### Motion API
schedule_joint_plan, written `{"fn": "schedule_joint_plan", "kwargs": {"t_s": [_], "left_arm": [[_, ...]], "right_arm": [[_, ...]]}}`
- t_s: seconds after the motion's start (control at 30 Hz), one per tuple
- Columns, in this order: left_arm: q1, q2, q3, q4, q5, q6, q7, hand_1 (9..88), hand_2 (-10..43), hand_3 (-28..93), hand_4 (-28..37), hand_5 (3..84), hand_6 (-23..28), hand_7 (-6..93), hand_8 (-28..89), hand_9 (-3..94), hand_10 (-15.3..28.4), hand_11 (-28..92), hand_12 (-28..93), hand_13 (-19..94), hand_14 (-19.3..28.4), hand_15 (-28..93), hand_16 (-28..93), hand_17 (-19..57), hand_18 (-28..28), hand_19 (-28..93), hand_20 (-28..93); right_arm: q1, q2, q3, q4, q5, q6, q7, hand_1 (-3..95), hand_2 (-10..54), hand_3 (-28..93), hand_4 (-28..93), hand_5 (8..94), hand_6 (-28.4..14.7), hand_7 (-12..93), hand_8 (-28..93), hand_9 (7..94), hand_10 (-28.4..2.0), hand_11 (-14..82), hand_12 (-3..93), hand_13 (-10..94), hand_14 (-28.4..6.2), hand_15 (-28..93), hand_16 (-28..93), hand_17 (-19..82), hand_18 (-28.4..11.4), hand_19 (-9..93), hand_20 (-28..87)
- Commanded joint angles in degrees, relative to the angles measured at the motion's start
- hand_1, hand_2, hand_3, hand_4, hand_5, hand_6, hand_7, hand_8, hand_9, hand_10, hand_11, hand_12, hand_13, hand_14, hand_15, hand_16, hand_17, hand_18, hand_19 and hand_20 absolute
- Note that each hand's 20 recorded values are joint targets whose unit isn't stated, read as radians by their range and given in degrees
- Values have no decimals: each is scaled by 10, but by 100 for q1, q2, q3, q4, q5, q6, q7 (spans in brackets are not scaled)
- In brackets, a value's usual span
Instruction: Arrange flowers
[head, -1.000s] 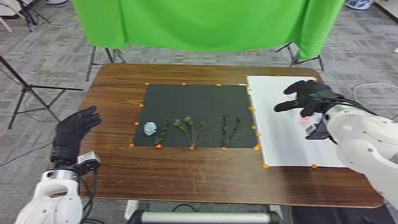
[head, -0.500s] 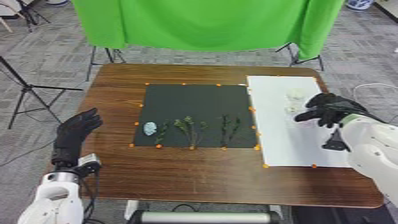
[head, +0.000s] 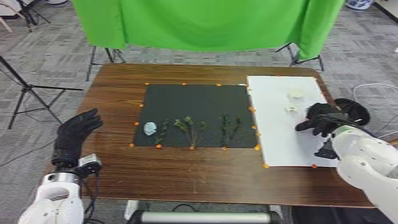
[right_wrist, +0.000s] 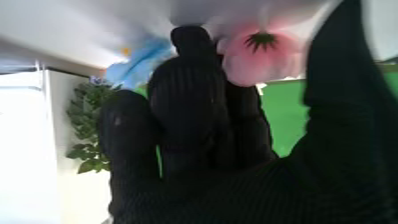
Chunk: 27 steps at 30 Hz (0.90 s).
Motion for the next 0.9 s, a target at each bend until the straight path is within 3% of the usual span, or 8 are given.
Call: {"fn": "schedule_joint_plan", "kwargs": {"t_s": [0.03,0.17,0.3,0.43,0.53,0.7,0.8,0.9], "left_arm": [[93,-18,-14,-27,17,-46,-31,204,-61,712,-283,508,5,189,-92,482,128,192,107,386,167,258,6,65,133,117,207],[141,50,-109,-52,2,-9,-26,205,-59,711,-283,508,8,187,-91,482,128,192,107,386,167,258,6,65,133,118,207],[202,123,-203,-75,-15,-4,-57,205,-58,711,-283,508,9,185,-90,482,128,193,107,386,167,259,7,65,133,118,207],[170,153,-159,-62,-17,-1,-83,206,-58,711,-283,508,10,185,-89,482,128,193,107,386,167,259,7,65,133,118,207],[91,167,-83,-39,-11,-14,-79,206,-58,712,-283,508,10,185,-89,482,128,193,107,387,167,259,6,65,134,117,206],[-91,170,97,-16,36,-63,-86,207,-58,712,-283,507,10,185,-89,482,128,193,107,386,167,259,6,65,133,118,207],[-200,196,196,44,63,-95,-61,206,-59,712,-283,507,10,185,-89,482,128,193,107,387,167,258,5,65,133,118,207],[-243,198,190,41,59,-152,-48,205,-59,712,-283,507,11,184,-89,482,128,193,107,387,166,258,6,65,134,118,207]], "right_arm": [[106,42,-275,57,74,1465,-86,603,-95,601,-220,748,7,267,101,861,-91,113,417,881,-35,623,330,609,-144,932,512],[622,184,-331,-318,84,1483,-123,624,-95,612,-226,777,1,279,106,881,-82,126,449,892,-30,634,338,628,-137,932,538],[2249,48,-1278,-617,242,870,-203,633,-95,610,-223,785,-2,279,106,884,-82,129,458,892,-28,636,343,630,-136,932,546],[4189,-673,-3063,-325,312,521,-480,632,-95,610,-218,785,0,280,107,882,-87,125,461,887,-27,638,348,625,-133,932,550],[5014,-1515,-4076,91,255,222,-741,631,-95,610,-217,782,3,286,107,880,-91,122,462,883,-25,640,350,622,-132,932,551],[5142,-2875,-4577,798,104,-36,-979,624,-95,612,-215,771,9,306,97,877,-93,117,465,881,-26,641,352,620,-132,932,553],[5072,-3391,-4739,1157,59,-153,-1036,621,-95,616,-215,770,10,312,91,878,-94,116,464,880,-26,641,352,619,-132,932,554],[5065,-3713,-4982,1434,39,-234,-1007,619,-95,617,-215,769,11,316,88,880,-93,116,463,880,-26,642,351,618,-133,932,556]]}}
